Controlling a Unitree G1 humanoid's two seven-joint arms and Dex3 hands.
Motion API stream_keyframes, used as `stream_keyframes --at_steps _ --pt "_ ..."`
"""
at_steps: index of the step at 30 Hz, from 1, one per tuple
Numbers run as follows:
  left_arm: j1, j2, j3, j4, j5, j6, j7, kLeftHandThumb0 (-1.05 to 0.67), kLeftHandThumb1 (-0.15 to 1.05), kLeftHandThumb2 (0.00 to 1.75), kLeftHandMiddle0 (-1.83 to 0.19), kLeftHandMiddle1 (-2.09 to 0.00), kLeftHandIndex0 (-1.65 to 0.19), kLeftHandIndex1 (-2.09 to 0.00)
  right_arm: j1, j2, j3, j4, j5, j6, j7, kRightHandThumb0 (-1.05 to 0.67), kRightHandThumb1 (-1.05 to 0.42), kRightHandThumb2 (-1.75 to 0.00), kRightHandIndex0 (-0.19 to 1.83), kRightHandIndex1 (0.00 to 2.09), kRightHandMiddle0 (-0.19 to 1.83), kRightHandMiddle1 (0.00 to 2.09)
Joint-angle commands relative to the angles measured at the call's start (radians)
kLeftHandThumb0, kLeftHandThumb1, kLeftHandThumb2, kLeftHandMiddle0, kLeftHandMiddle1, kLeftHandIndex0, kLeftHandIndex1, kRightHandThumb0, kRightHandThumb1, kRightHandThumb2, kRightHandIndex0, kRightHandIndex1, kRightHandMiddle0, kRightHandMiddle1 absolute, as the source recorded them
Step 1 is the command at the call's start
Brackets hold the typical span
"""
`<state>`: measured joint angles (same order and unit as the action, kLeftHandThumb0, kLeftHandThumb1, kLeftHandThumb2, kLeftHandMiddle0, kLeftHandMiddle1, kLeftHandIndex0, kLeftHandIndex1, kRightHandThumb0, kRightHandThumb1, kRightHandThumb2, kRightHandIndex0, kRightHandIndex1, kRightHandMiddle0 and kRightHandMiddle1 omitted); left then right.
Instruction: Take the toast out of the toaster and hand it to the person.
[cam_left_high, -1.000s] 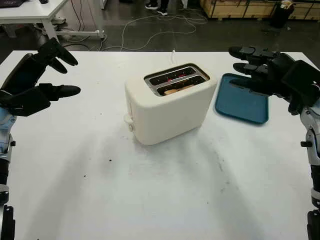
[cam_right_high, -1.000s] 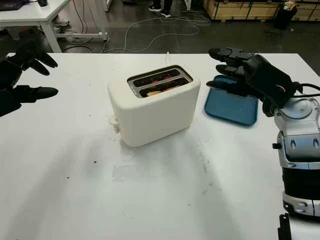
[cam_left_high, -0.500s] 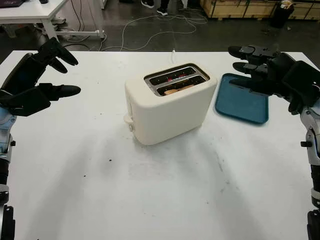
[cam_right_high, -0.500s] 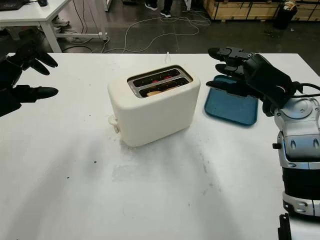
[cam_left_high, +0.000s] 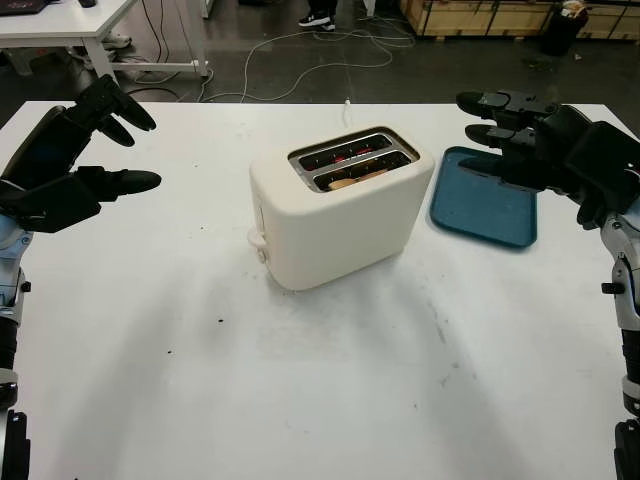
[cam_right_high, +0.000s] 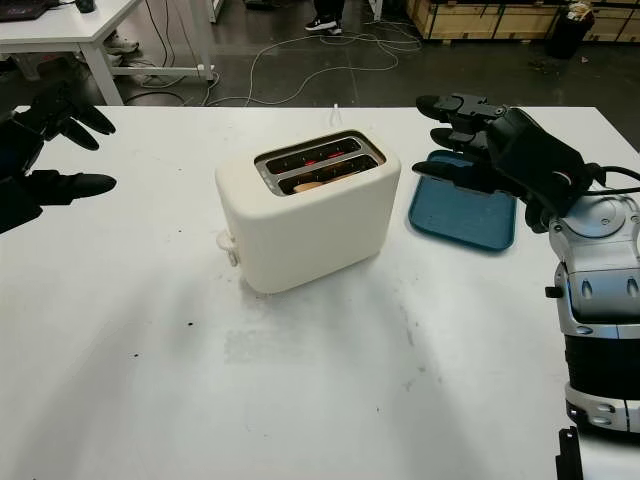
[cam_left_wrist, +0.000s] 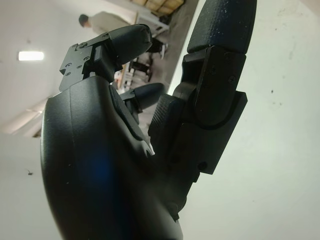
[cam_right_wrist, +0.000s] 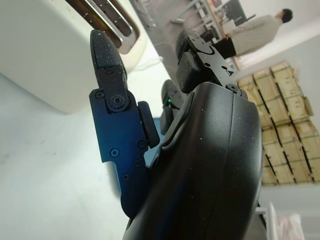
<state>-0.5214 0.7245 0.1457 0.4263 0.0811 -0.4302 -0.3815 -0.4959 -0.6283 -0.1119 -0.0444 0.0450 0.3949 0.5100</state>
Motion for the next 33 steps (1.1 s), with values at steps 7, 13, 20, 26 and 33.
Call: stream_keyframes --at_steps 7,13,20,26,33 --pt "-0.003 0.001 0.006 0.009 -0.010 -0.019 0.003 -1.05 0.92 0.24 0.00 -1.66 0.00 -1.55 -0.004 0.005 -0.005 -0.024 0.011 0.008 -0.012 -0.48 -0.92 -0.03 0.22 0.25 0.34 0.00" --pt "-0.003 0.001 0.005 0.004 -0.009 -0.009 0.001 -1.05 0.92 0.24 0.00 -1.67 0.00 -1.56 -0.007 0.003 -0.002 -0.023 0.012 0.016 -0.011 -0.48 -0.92 -0.04 0.22 0.25 0.33 0.00" --pt "0.000 -0.001 0.008 0.000 -0.016 -0.001 -0.001 -1.05 0.92 0.23 0.00 -1.67 0.00 -1.55 -0.007 0.002 -0.006 -0.015 0.018 0.003 -0.004 -0.50 -0.92 -0.04 0.21 0.25 0.32 0.00" --pt "0.000 0.003 0.005 -0.001 -0.006 -0.004 0.003 -1.05 0.92 0.24 0.00 -1.66 0.00 -1.55 -0.004 -0.002 0.000 -0.015 0.001 -0.014 -0.009 -0.51 -0.92 -0.04 0.22 0.27 0.34 0.01" --pt "0.002 -0.001 0.008 -0.004 -0.015 -0.002 0.001 -1.05 0.92 0.24 0.00 -1.67 0.00 -1.55 -0.004 0.002 -0.003 -0.021 0.006 -0.005 -0.010 -0.49 -0.92 -0.03 0.22 0.27 0.34 0.01"
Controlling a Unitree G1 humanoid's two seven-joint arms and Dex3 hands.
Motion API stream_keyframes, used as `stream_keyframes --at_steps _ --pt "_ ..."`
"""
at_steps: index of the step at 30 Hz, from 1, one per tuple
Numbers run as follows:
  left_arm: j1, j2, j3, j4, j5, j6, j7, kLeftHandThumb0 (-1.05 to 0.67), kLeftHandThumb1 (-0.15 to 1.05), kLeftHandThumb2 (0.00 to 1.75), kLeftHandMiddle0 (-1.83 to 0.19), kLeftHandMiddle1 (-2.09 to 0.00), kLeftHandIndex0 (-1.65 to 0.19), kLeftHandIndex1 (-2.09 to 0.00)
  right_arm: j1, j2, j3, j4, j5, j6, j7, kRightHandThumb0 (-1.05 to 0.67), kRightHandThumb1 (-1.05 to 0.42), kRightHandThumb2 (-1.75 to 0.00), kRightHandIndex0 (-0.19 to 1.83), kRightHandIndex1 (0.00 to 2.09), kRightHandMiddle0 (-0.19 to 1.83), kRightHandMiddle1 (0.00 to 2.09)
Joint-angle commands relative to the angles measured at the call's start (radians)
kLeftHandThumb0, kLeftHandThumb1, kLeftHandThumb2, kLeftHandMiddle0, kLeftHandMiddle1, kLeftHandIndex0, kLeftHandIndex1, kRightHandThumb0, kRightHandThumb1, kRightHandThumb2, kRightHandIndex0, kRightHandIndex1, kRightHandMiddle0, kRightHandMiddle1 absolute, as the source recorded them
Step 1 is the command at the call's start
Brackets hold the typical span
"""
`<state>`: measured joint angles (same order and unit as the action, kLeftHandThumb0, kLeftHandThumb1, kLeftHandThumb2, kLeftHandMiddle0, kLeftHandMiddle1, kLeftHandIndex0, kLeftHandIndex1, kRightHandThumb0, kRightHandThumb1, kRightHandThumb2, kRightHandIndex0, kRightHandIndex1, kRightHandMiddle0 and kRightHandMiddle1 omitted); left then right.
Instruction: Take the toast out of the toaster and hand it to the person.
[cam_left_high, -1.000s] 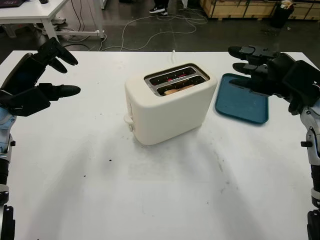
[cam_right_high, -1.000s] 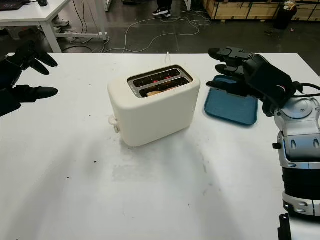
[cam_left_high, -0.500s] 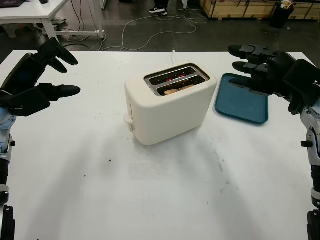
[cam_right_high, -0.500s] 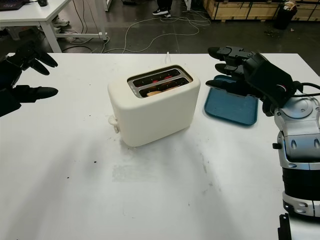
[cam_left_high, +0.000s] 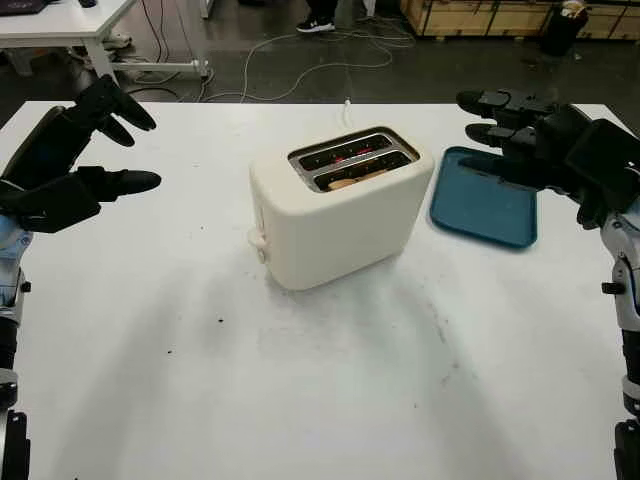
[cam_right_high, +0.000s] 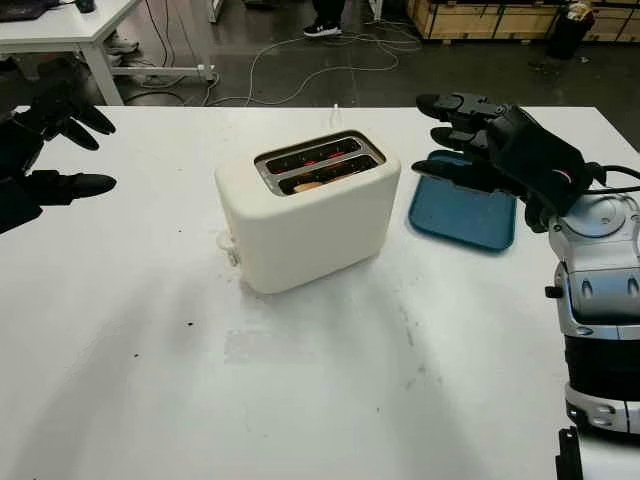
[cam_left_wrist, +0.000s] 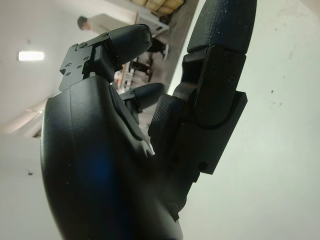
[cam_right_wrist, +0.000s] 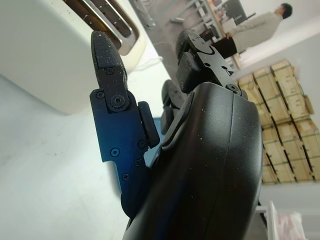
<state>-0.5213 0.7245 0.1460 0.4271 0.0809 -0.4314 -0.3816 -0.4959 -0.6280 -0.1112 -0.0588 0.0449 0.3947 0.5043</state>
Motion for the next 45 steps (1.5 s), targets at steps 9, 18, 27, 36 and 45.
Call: stream_keyframes --at_steps 9,18,27,36,45 --pt "-0.001 0.001 0.008 -0.002 -0.015 0.002 -0.001 -1.05 0.92 0.24 0.00 -1.66 0.00 -1.55 -0.006 0.000 -0.007 0.008 0.013 -0.016 0.005 -0.53 -0.92 -0.04 0.21 0.27 0.34 0.00" --pt "-0.003 0.000 0.009 0.003 -0.016 -0.002 0.000 -1.05 0.92 0.24 0.00 -1.66 0.00 -1.55 -0.007 -0.004 0.000 -0.013 0.006 0.008 -0.003 -0.48 -0.92 -0.04 0.21 0.27 0.33 0.00" --pt "0.000 -0.001 0.008 -0.001 -0.013 -0.005 0.003 -1.05 0.92 0.23 0.00 -1.67 0.00 -1.55 -0.005 0.000 -0.002 -0.006 0.007 -0.002 -0.006 -0.48 -0.92 -0.03 0.22 0.27 0.34 0.01" --pt "0.003 -0.001 0.007 -0.005 -0.010 0.000 0.004 -1.05 0.92 0.23 0.00 -1.67 0.00 -1.55 -0.006 -0.002 -0.001 0.002 0.011 -0.007 -0.003 -0.50 -0.92 -0.03 0.21 0.28 0.34 0.01" --pt "0.003 -0.002 0.007 -0.009 -0.011 0.007 0.005 -1.05 0.92 0.23 0.00 -1.67 0.00 -1.56 -0.005 -0.002 -0.005 -0.003 0.013 -0.008 -0.001 -0.49 -0.92 -0.04 0.21 0.29 0.34 0.01"
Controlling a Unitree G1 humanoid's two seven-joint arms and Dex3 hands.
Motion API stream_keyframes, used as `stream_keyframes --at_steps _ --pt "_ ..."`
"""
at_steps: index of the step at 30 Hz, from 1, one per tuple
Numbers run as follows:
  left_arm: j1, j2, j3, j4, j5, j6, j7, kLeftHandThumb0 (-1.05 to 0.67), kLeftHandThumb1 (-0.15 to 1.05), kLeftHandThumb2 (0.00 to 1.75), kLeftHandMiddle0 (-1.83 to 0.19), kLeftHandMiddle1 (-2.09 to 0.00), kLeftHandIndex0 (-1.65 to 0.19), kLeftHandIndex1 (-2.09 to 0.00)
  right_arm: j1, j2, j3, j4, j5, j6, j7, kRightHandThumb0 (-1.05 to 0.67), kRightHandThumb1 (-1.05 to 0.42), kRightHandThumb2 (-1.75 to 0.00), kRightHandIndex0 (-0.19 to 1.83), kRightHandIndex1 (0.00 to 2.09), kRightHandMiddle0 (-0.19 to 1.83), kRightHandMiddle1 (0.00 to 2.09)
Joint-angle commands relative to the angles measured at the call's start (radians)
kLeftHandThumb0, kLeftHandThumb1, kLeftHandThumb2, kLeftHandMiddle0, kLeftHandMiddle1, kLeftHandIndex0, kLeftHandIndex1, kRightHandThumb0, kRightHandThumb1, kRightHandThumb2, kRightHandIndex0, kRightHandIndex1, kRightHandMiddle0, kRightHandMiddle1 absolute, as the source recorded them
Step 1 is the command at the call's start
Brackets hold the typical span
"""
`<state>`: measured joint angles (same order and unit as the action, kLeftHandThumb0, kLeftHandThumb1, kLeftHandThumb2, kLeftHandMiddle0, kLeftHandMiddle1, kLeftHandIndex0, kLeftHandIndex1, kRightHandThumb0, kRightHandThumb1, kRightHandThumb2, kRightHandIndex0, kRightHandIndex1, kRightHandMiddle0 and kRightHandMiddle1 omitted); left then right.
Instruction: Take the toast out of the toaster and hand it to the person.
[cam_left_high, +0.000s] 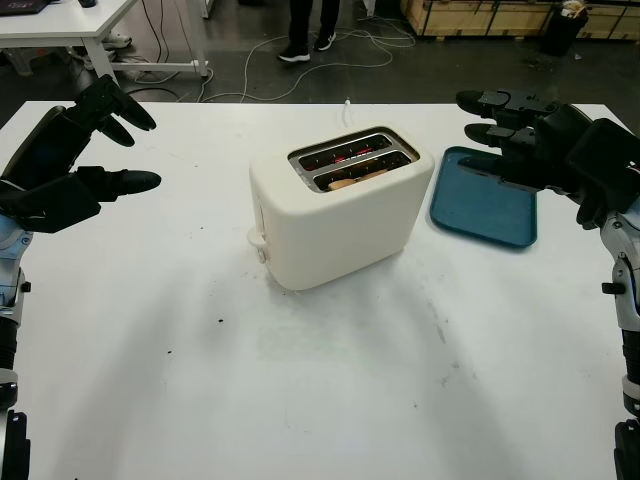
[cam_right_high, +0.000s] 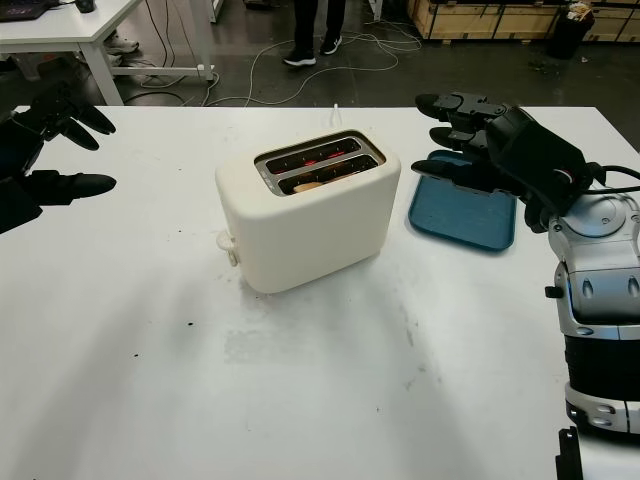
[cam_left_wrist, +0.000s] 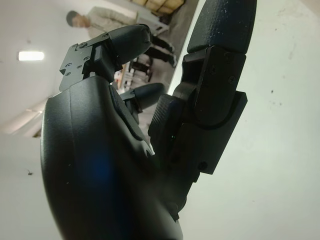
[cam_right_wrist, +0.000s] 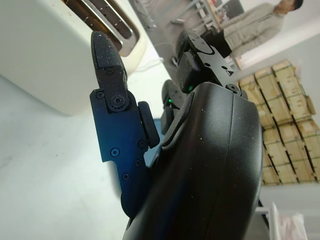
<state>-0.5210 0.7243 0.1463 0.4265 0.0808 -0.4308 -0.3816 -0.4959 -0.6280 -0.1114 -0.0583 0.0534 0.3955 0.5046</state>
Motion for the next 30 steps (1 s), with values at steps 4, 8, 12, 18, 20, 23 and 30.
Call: stream_keyframes --at_steps 4,8,12,18,20,23,30 --pt "0.000 -0.002 0.007 -0.005 -0.015 0.007 0.000 -1.05 0.92 0.23 0.00 -1.67 0.00 -1.56 -0.008 -0.006 -0.002 0.004 0.004 -0.017 0.004 -0.50 -0.92 -0.05 0.20 0.29 0.33 0.00" --pt "0.000 -0.001 0.005 -0.010 -0.012 0.010 0.000 -1.05 0.92 0.22 0.00 -1.67 0.00 -1.57 -0.009 -0.005 -0.003 0.016 0.006 -0.037 0.008 -0.53 -0.92 -0.04 0.20 0.29 0.33 0.00" --pt "-0.002 0.000 0.003 -0.005 -0.008 0.009 0.000 -1.05 0.92 0.22 0.00 -1.67 0.00 -1.57 -0.011 -0.004 -0.001 0.009 0.001 -0.016 -0.001 -0.51 -0.92 -0.03 0.20 0.30 0.34 0.01" --pt "-0.004 0.000 0.000 -0.007 -0.002 0.011 0.004 -1.05 0.92 0.22 0.00 -1.68 0.00 -1.58 -0.012 0.001 -0.005 0.004 0.009 -0.006 0.006 -0.48 -0.92 -0.04 0.19 0.29 0.33 0.00" --pt "-0.003 0.002 0.000 -0.012 0.002 0.018 0.005 -1.05 0.92 0.23 0.00 -1.68 0.00 -1.58 -0.012 -0.004 0.001 -0.001 -0.006 -0.005 -0.004 -0.49 -0.92 -0.03 0.20 0.30 0.34 0.01" --pt "-0.002 -0.001 0.002 -0.011 -0.003 0.015 0.006 -1.05 0.92 0.23 0.00 -1.67 0.00 -1.57 -0.011 -0.009 0.005 0.008 -0.016 -0.033 -0.001 -0.52 -0.92 -0.03 0.22 0.30 0.35 0.01" --pt "0.000 0.003 0.001 -0.015 0.001 0.014 0.006 -1.05 0.92 0.23 0.00 -1.67 0.00 -1.57 -0.010 -0.006 -0.001 0.008 -0.008 -0.031 0.008 -0.50 -0.92 -0.04 0.20 0.29 0.34 0.01"
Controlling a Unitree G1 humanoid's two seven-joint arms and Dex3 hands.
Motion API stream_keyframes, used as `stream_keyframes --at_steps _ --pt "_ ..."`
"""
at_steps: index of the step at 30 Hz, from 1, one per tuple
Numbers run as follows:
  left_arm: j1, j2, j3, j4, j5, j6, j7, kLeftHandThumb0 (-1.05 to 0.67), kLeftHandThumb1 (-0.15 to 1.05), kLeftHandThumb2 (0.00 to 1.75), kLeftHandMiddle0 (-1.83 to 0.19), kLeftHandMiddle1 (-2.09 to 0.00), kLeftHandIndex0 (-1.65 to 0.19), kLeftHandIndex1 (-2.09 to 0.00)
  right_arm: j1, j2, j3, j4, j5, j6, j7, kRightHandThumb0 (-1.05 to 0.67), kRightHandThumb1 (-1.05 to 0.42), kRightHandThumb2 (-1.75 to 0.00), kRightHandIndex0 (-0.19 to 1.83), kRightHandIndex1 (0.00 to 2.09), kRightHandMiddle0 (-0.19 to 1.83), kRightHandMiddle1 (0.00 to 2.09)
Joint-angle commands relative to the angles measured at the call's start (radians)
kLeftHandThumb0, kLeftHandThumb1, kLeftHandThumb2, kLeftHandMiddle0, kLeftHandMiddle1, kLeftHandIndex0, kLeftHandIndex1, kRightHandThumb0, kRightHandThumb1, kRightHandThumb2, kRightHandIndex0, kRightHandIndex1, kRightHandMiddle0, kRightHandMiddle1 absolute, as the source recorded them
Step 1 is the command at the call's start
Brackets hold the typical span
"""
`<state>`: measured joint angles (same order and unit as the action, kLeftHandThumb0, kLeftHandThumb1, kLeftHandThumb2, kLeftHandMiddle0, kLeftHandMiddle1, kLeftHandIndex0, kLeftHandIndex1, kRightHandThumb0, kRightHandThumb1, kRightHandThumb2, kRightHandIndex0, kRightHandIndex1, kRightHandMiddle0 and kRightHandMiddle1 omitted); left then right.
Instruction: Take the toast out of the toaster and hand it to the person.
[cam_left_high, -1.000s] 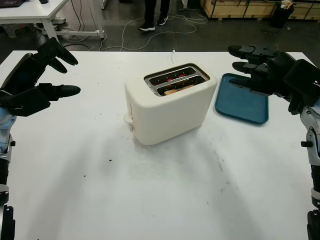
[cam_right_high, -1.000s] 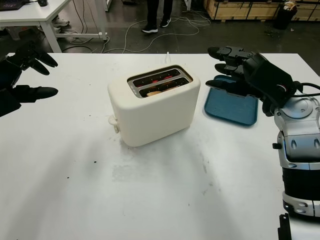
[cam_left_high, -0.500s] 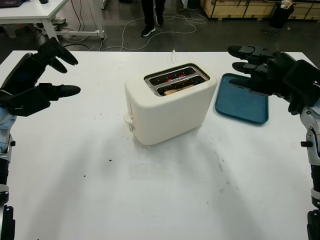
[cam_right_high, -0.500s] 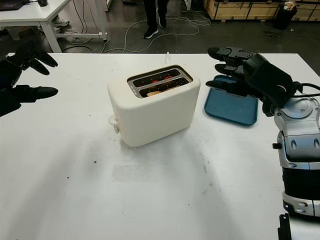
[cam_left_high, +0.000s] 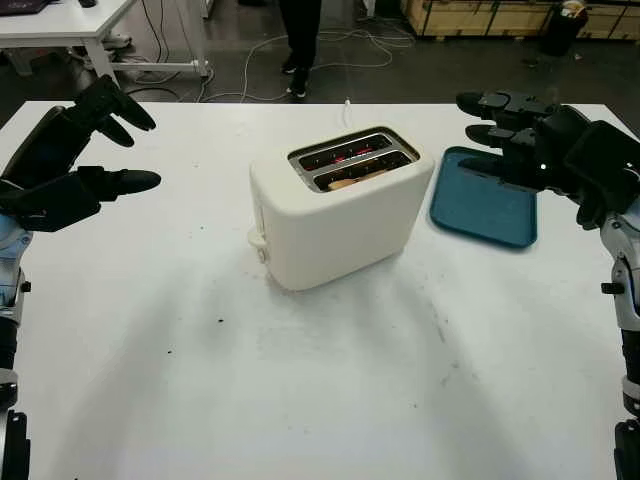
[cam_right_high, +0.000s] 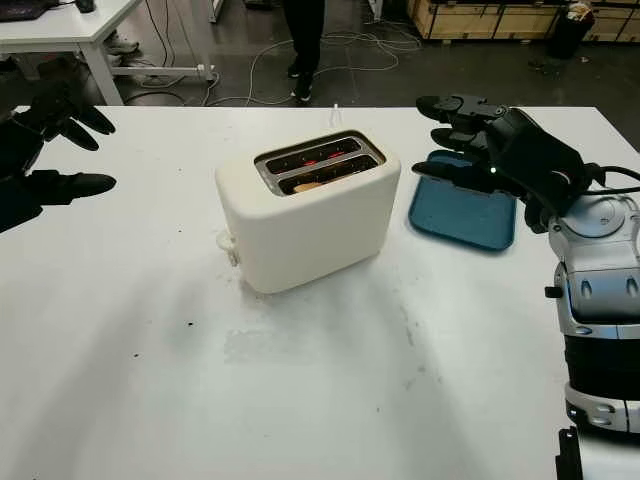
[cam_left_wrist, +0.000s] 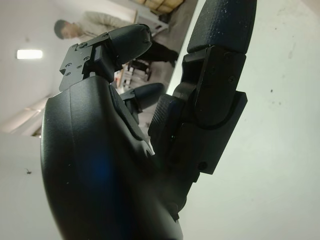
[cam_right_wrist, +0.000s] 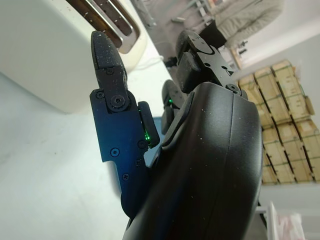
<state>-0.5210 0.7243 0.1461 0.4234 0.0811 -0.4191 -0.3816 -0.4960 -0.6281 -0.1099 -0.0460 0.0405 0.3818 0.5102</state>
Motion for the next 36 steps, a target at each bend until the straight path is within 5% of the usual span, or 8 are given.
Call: stream_keyframes --at_steps 1,36 --pt "0.001 0.002 0.002 -0.011 -0.001 0.002 0.006 -1.05 0.92 0.24 0.00 -1.67 0.00 -1.57 -0.010 -0.003 -0.004 -0.005 0.008 -0.012 0.002 -0.50 -0.92 -0.04 0.20 0.28 0.33 0.00" --pt "0.001 0.000 0.004 -0.004 -0.004 -0.002 0.007 -1.05 0.92 0.23 0.00 -1.67 0.00 -1.56 -0.005 0.000 -0.004 -0.017 0.010 0.013 -0.012 -0.48 -0.92 -0.04 0.20 0.31 0.34 0.01"
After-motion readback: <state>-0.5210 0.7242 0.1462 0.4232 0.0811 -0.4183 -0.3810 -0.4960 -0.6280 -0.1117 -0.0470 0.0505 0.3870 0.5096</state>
